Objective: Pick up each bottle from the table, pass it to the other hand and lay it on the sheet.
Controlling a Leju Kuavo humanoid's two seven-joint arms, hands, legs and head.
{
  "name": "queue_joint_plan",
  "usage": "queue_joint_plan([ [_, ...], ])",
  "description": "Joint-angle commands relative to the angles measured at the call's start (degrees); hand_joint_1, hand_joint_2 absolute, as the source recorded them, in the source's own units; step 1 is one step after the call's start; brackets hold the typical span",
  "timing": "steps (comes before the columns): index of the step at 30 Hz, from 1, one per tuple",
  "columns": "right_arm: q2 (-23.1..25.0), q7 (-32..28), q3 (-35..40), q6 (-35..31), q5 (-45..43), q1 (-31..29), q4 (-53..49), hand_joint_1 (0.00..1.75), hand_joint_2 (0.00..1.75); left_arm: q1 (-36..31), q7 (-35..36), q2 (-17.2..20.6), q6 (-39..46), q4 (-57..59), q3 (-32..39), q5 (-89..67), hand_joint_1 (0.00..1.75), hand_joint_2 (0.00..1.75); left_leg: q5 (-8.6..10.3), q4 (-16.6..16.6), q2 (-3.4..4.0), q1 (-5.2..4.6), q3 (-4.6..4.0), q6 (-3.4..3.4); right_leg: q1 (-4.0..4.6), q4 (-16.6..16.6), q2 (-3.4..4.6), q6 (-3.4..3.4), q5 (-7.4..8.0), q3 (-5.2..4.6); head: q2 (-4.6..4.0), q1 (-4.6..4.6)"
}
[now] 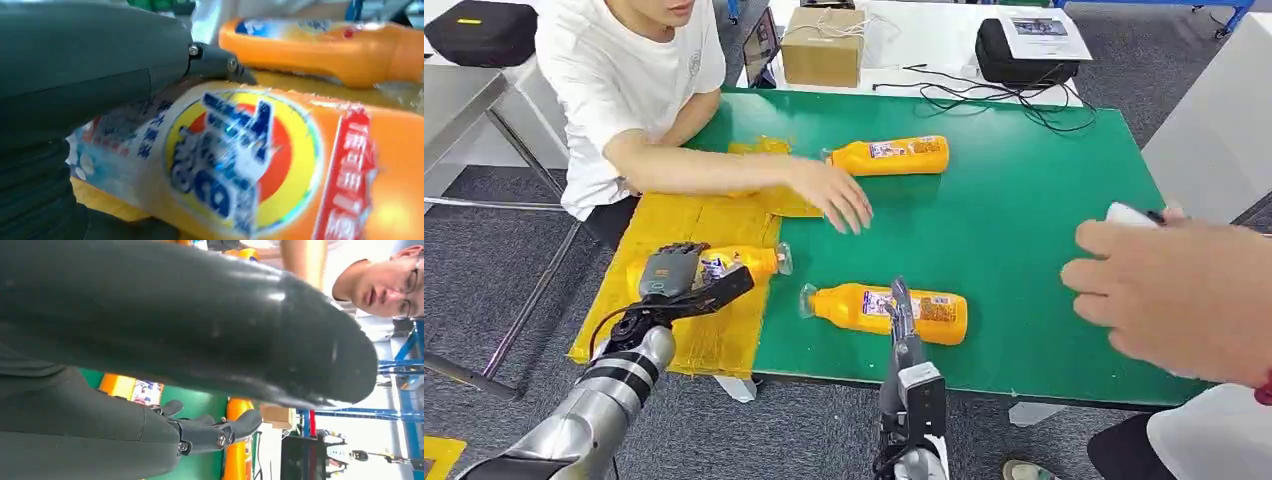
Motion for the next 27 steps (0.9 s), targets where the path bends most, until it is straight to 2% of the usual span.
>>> queue_joint_plan([
  [1,0.33,0.62,-1.24,1.21,0.43,-2.80,5.41,0.00,0.00,-2.95,0.94,0.91,-5.38,6.69,-3.09,4.34,0.00,1.75,-0.04,-0.04,0.05,0.05,0.22,-0.06,0.03,-0.06,0.15,-0.06,0.00,0.19,0.00,-0.02],
  [4,0.21,0.63,-1.25,1.43,0.34,-2.57,5.15,0.00,0.00,-2.42,-2.55,0.49,-5.58,4.92,-0.80,9.07,0.00,1.75,-0.08,-0.01,0.02,0.12,0.30,-0.11,0.10,-0.08,0.23,-0.12,-0.02,0.30,0.00,-0.02],
  [18,0.21,0.63,-1.25,1.43,0.34,-2.57,5.15,0.00,0.00,-2.42,-2.55,0.49,-5.58,4.92,-0.80,9.07,0.00,1.75,-0.06,-0.02,0.04,0.07,0.30,-0.08,0.05,-0.05,0.18,-0.09,-0.01,0.26,0.00,-0.02],
  [20,0.23,0.63,-1.36,1.21,0.49,-2.49,5.29,0.00,0.00,-1.91,-4.27,0.15,-4.91,3.56,0.36,11.83,0.00,1.75,-0.08,-0.01,0.04,0.10,0.31,-0.10,0.08,-0.06,0.21,-0.10,-0.02,0.28,0.00,-0.02],
  [22,0.14,0.63,-1.53,1.33,0.62,-2.33,5.83,0.00,0.00,-0.52,-9.95,-2.10,-2.17,-1.61,3.47,19.60,0.00,1.75,-0.08,0.00,0.03,0.10,0.29,-0.09,0.08,-0.07,0.19,-0.10,-0.02,0.28,0.00,-0.02],
  [23,-0.05,0.49,-1.39,1.57,0.63,-2.12,6.00,0.00,0.00,1.55,-14.77,-4.42,-1.78,-7.35,5.03,27.11,0.00,1.75,-0.07,-0.02,0.03,0.10,0.30,-0.09,0.07,-0.07,0.19,-0.10,-0.01,0.28,0.00,-0.02],
  [24,-0.18,0.27,-1.15,1.59,0.71,-1.94,5.98,0.00,0.00,3.31,-16.11,-5.91,-3.50,-11.90,4.99,32.05,0.00,1.75,-0.08,-0.02,-0.04,0.12,0.32,-0.10,0.09,-0.08,0.15,-0.11,-0.04,0.32,0.00,-0.02],
  [26,-0.35,-0.11,-0.47,2.15,0.64,-1.80,5.87,0.00,0.00,8.24,-15.81,-8.14,-16.27,-22.80,5.00,51.26,0.00,1.75,-0.02,-0.01,-0.20,0.06,0.20,-0.04,0.04,-0.07,-0.08,-0.04,-0.05,0.22,0.00,-0.02],
  [27,-0.33,-0.24,-0.28,2.07,0.53,-1.72,5.76,0.00,0.00,10.35,-14.08,-6.95,-18.12,-26.82,1.92,55.64,0.00,1.75,-0.01,-0.02,-0.18,0.01,0.17,-0.01,-0.01,-0.06,-0.10,-0.01,-0.05,0.16,0.00,-0.04],
])
